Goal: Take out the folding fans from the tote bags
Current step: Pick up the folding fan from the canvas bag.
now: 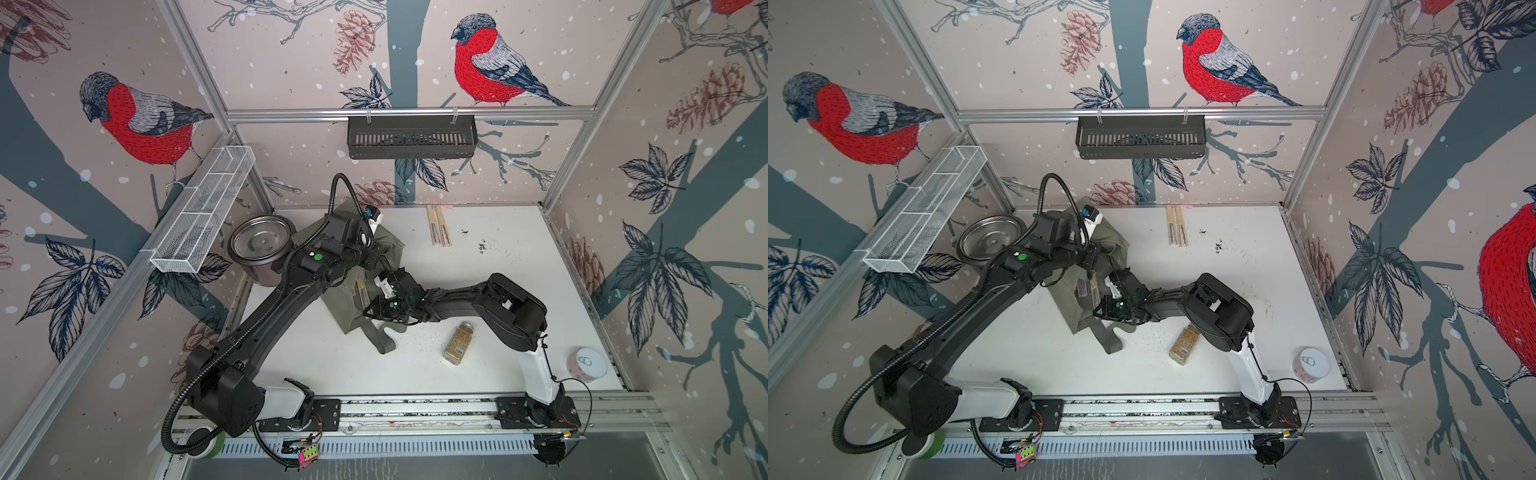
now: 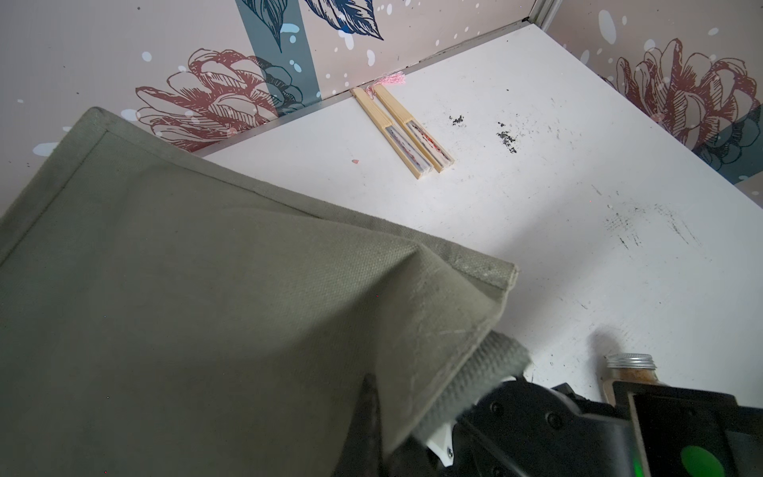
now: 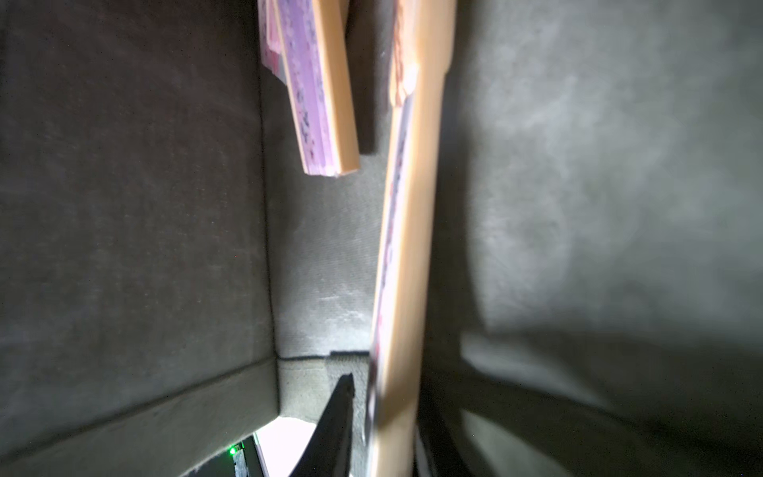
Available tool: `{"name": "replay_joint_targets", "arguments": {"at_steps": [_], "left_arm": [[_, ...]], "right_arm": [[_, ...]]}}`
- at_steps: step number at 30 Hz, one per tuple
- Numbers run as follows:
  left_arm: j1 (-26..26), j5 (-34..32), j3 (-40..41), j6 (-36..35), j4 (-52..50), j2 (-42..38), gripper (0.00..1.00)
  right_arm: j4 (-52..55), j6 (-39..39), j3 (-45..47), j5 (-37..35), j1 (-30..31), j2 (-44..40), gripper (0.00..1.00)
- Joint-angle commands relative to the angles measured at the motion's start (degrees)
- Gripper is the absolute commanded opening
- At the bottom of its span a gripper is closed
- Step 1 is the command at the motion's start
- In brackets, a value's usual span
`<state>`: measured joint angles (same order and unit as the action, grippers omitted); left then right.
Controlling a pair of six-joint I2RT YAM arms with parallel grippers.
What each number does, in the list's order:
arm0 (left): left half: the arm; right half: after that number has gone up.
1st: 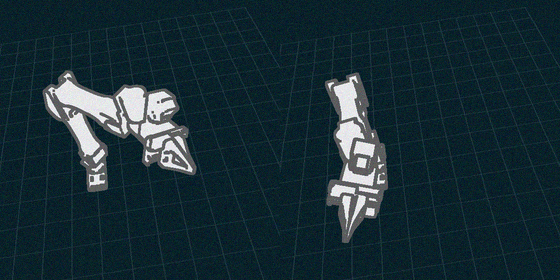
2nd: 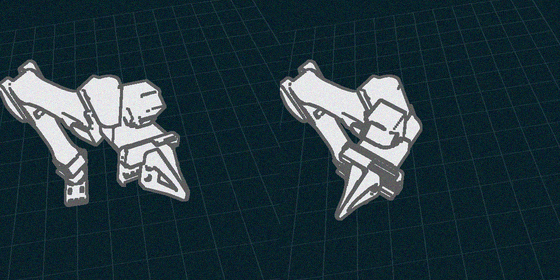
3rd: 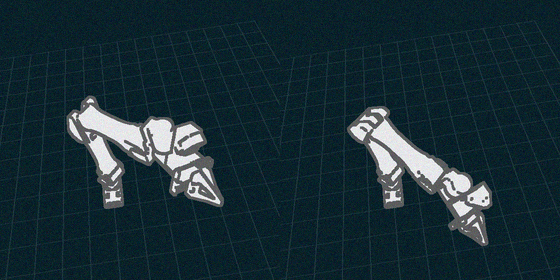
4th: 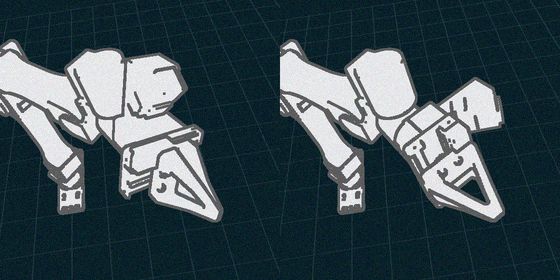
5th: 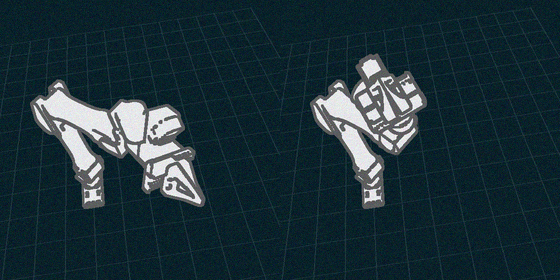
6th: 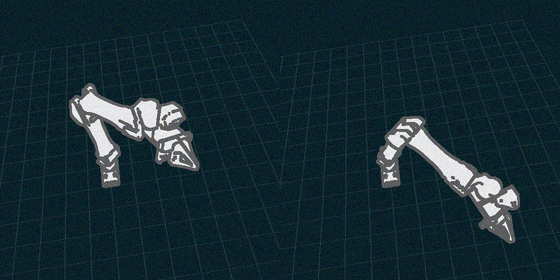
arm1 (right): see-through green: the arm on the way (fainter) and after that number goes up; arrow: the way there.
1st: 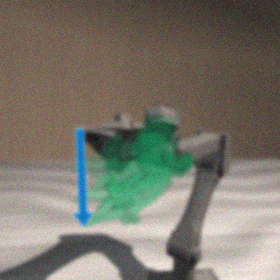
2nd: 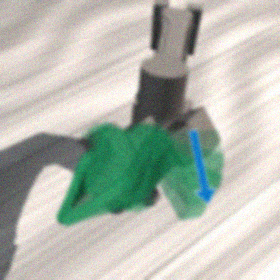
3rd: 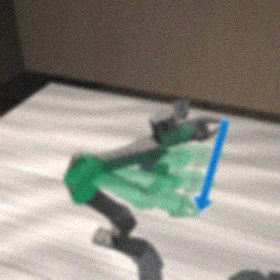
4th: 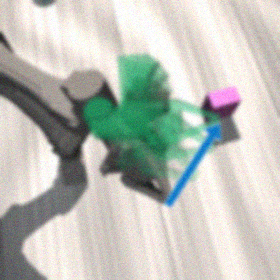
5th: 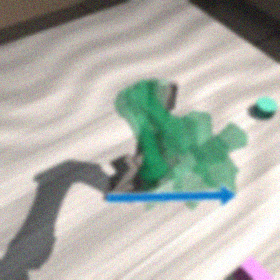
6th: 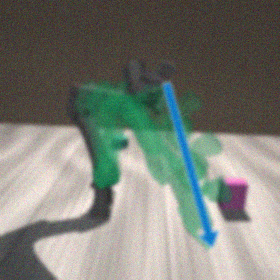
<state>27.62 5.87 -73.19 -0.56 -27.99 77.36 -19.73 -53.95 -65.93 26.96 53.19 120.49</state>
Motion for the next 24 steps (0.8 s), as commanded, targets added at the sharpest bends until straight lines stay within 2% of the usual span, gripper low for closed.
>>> {"name": "replay_joint_targets", "arguments": {"at_steps": [1, 11, 15, 24], "left_arm": [[0.1, -0.4, 0.1, -0.7, 0.5, 0.1, 0.0], [0.1, -0.7, 0.1, -0.7, 0.5, 0.2, 0.0], [0.1, -0.6, 0.0, -0.6, 0.5, 0.2, 0.0], [0.2, -0.8, 0.0, -0.7, 0.4, 0.3, 0.0]], "right_arm": [[0.4, 0.1, 1.4, -1.7, 0.0, -2.0, 0.24], [-0.6, 0.3, 6.5, -1.9, -0.3, -6.8, 0.19], [-1.4, 0.1, 6.5, -2.2, -0.4, -5.3, 0.25], [-2.0, -0.9, 2.4, -0.2, -0.5, -1.4, 0.29]]}}
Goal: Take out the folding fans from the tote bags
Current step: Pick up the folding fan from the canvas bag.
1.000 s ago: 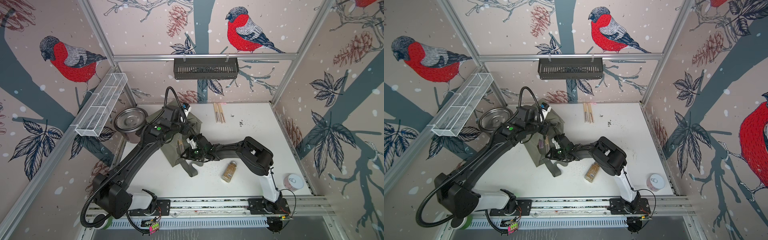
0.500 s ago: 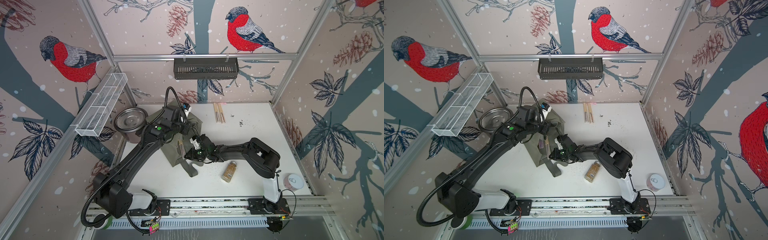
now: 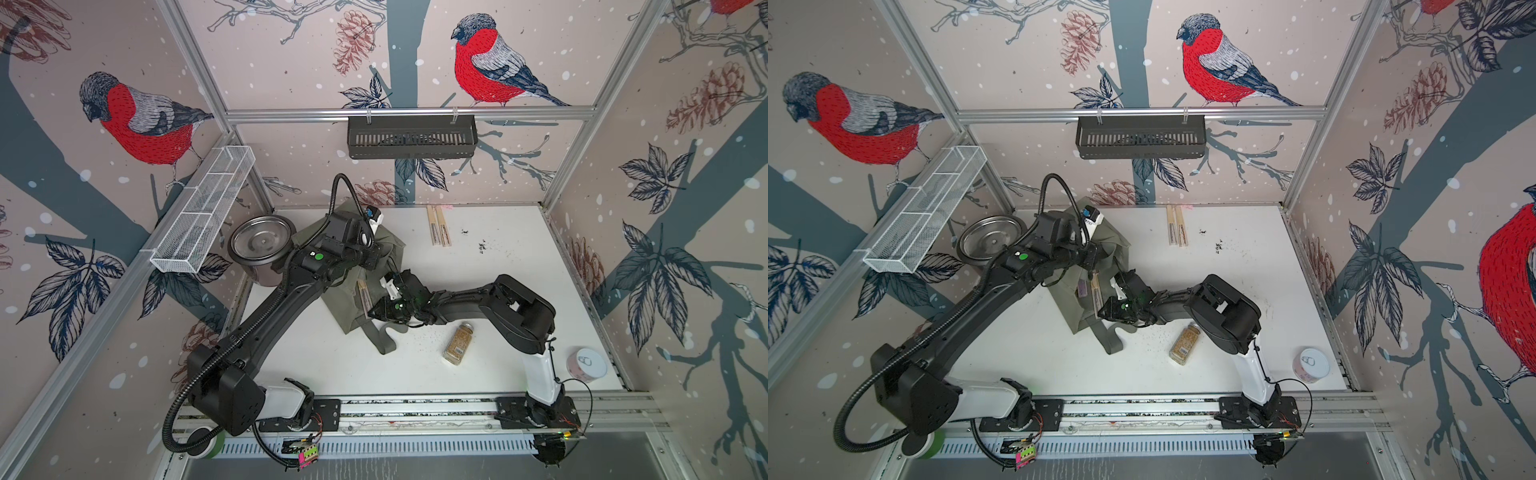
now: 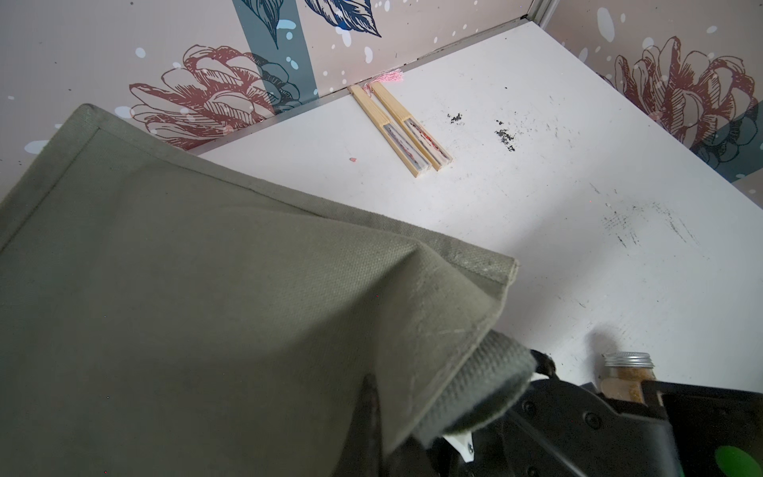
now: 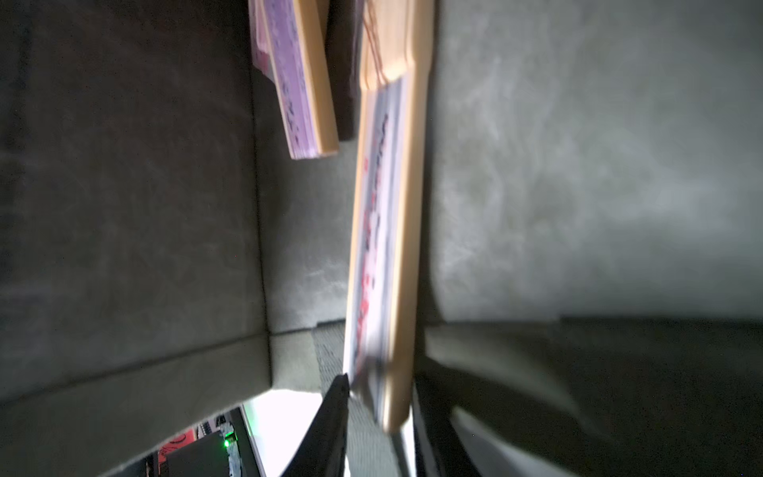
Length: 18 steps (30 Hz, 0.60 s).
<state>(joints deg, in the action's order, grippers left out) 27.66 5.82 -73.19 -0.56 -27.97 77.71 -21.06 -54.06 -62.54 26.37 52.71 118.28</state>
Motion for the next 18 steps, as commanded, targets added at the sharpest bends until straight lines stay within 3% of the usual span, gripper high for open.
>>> {"name": "replay_joint_targets", "arguments": {"at_steps": [1, 9, 18], "left_arm": [[0.1, -0.7, 0.1, -0.7, 0.5, 0.0, 0.0], [0.1, -0.2, 0.0, -0.6, 0.5, 0.1, 0.0], [0.1, -0.5, 0.0, -0.6, 0.4, 0.2, 0.0]], "right_arm": [[-0.8, -1.0, -1.1, 0.4, 0.0, 0.8, 0.3], [-1.9, -1.8, -2.7, 1.3, 0.1, 2.1, 0.32], [-2.1, -2.5, -4.4, 2.6, 0.6, 3.9, 0.24]]}}
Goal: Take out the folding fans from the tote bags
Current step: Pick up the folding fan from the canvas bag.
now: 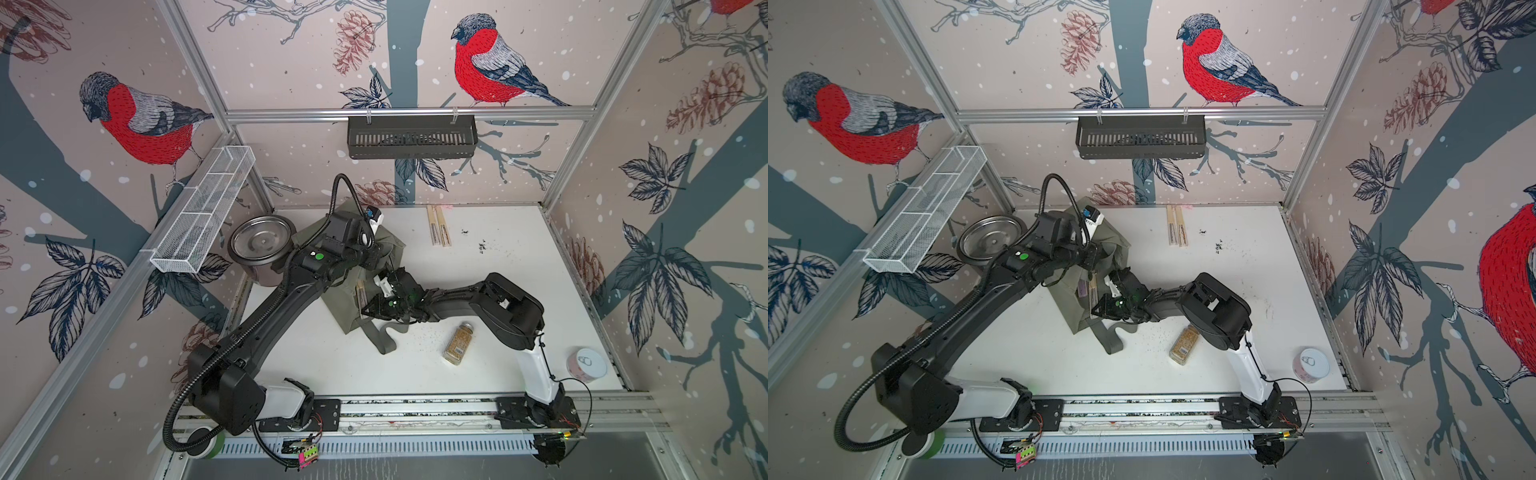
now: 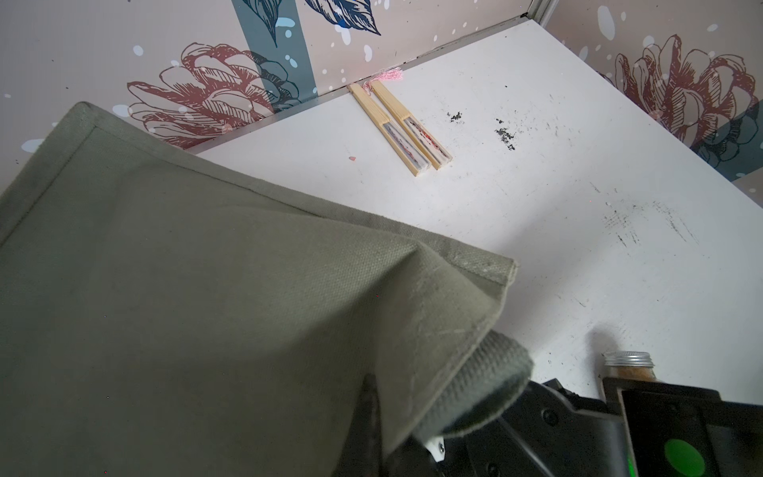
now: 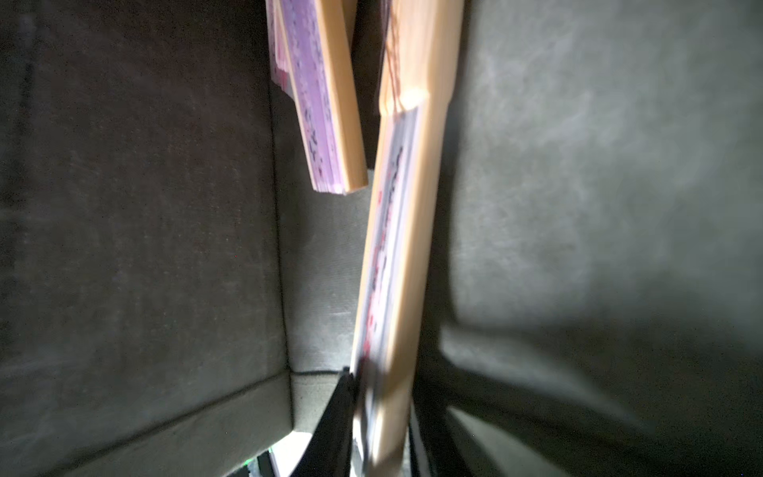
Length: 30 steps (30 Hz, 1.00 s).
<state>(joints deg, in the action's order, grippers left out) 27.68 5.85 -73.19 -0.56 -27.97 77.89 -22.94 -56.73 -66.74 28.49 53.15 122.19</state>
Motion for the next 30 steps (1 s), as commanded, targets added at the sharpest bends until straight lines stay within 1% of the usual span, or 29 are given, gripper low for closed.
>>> {"name": "replay_joint_targets", "arguments": {"at_steps": [1, 10, 21, 27, 30], "left_arm": [[0.1, -0.5, 0.0, -0.6, 0.4, 0.1, 0.0], [0.2, -0.5, 0.0, -0.6, 0.5, 0.1, 0.0], [0.1, -0.5, 0.0, -0.6, 0.5, -0.4, 0.0], [0.1, -0.7, 0.2, -0.6, 0.5, -0.5, 0.0], [0.1, -0.6, 0.0, -0.5, 0.5, -0.5, 0.0]], "right_arm": [[-0.2, 0.2, -0.1, 0.5, 0.1, -0.2, 0.23], [0.5, 1.0, 1.9, 0.3, 0.1, -4.8, 0.18], [3.6, 3.9, 11.4, -2.5, -0.4, -14.9, 0.14], [5.7, 5.4, 13.6, -3.5, -0.7, -17.6, 0.12], [4.8, 5.2, 14.7, -4.1, -0.7, -18.0, 0.12]]}}
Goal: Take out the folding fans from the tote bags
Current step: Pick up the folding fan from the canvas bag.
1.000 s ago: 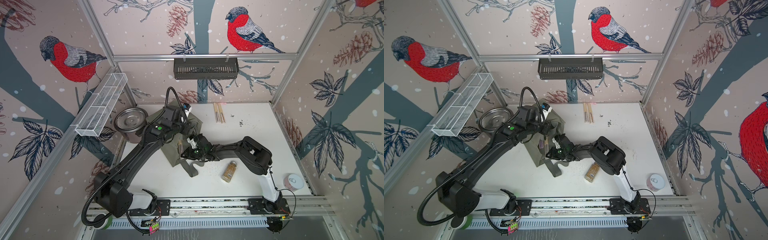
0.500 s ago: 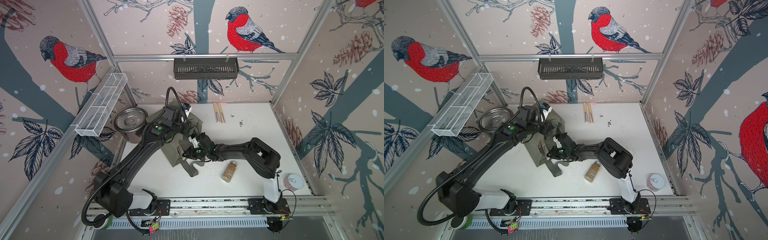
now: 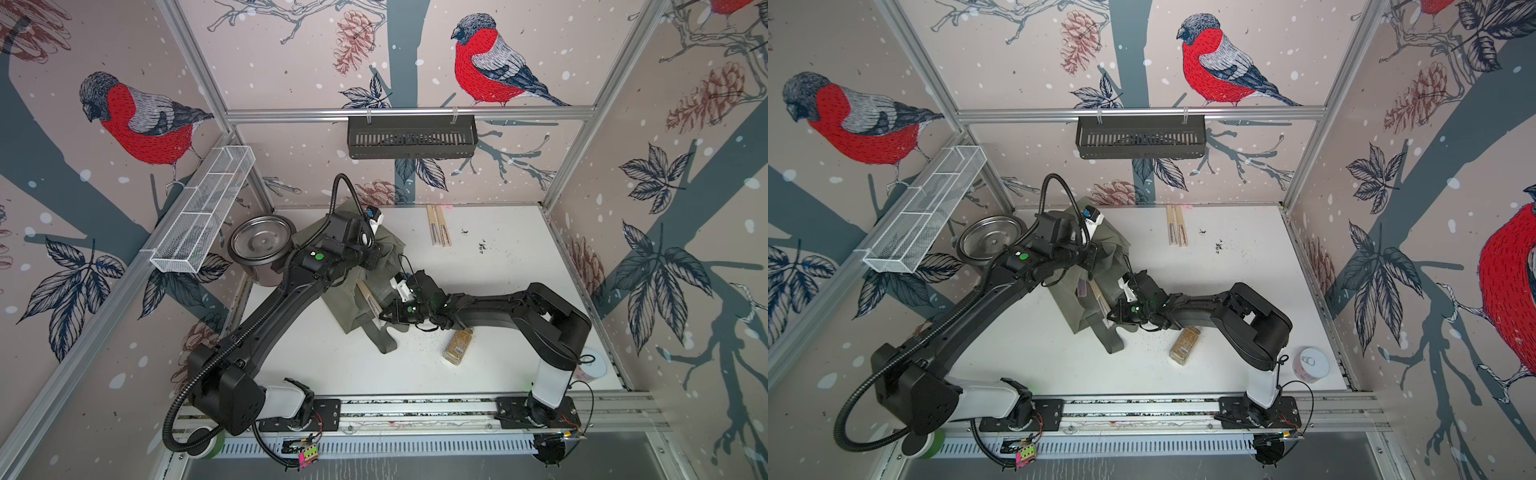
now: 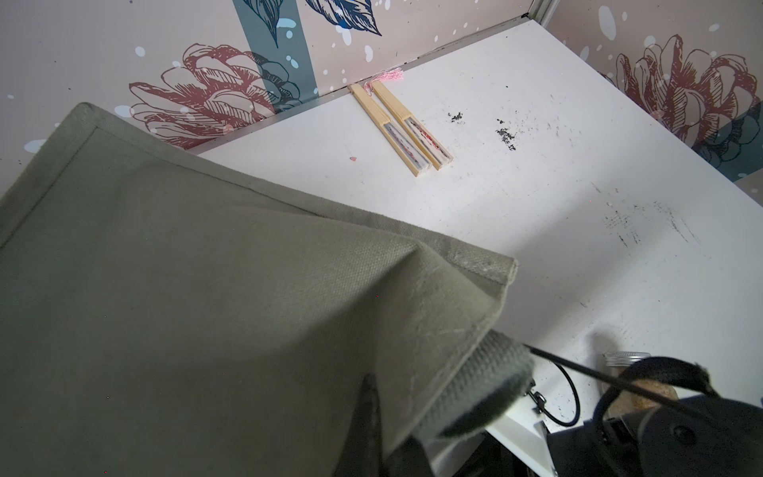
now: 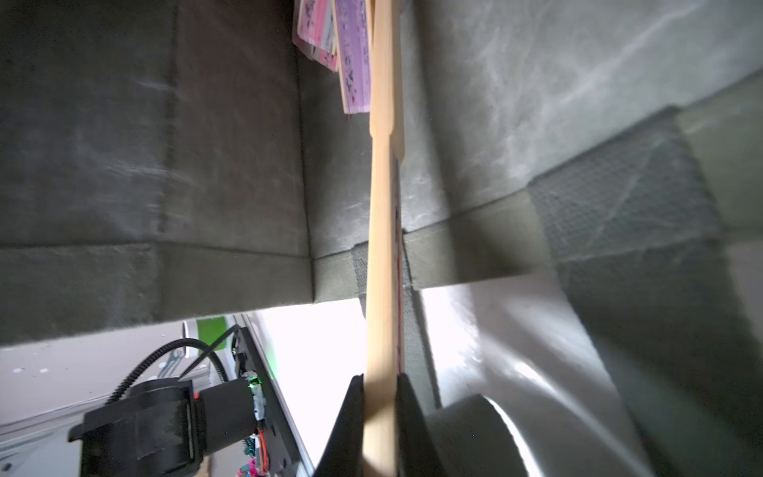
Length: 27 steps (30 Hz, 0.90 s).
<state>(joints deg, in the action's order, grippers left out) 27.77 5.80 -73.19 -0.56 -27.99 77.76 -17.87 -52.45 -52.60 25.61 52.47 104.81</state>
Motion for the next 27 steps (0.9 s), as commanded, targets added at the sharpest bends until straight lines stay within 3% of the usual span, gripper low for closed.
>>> {"name": "replay_joint_targets", "arguments": {"at_steps": [1, 7, 18, 27], "left_arm": [[0.0, -0.4, 0.0, -0.6, 0.5, -0.3, 0.0], [0.0, -0.2, 0.1, -0.5, 0.6, -0.1, 0.0], [0.0, -0.5, 0.1, -0.6, 0.5, 0.1, 0.0], [0.2, -0.7, 0.1, -0.6, 0.5, 0.1, 0.0]], "right_arm": [[-0.3, 0.9, 0.6, -1.2, 0.0, -0.4, 0.12], [0.0, 1.3, -1.5, -1.7, 0.4, 3.4, 0.12], [0.4, 1.1, -7.3, -1.5, 2.0, 10.6, 0.25], [0.9, 1.6, -7.1, -2.9, 1.9, 7.7, 0.15]]}}
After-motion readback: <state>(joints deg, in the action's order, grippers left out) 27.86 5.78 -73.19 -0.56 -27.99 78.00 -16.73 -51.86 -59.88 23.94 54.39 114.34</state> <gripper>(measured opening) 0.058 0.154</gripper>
